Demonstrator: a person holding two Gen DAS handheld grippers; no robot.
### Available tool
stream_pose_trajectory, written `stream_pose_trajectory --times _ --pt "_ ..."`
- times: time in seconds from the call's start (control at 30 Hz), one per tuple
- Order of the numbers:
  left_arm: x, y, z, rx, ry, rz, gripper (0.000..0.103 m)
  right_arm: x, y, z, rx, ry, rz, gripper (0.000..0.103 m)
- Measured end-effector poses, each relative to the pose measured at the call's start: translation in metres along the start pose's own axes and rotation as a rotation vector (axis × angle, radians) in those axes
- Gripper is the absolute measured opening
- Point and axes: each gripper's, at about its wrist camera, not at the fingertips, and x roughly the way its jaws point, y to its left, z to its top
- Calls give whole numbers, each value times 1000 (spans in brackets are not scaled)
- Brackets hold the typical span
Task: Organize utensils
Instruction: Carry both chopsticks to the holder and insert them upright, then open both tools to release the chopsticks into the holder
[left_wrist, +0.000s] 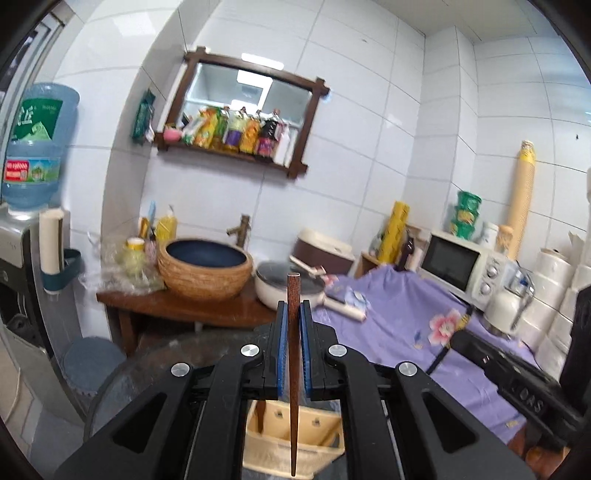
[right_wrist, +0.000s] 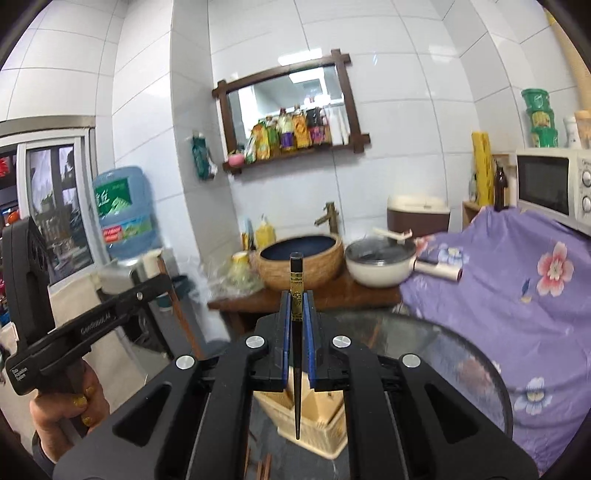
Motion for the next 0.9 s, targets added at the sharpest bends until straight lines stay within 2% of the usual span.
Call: stream_pose_trajectory --times 0.13,0.23,0.53,0.9 --pt "20 -4 12 6 -72 67 6 18 -1 6 -6 -25 -43 7" --pt "37 -3 6 1 -82 87 7 37 -4 -3 -13 -8 -70 7" --pt "87 10 -60 -13 61 107 7 85 -26 -60 6 113 -105 8" --pt "109 17 -103 11 175 108 6 102 -34 -92 17 176 -107 8"
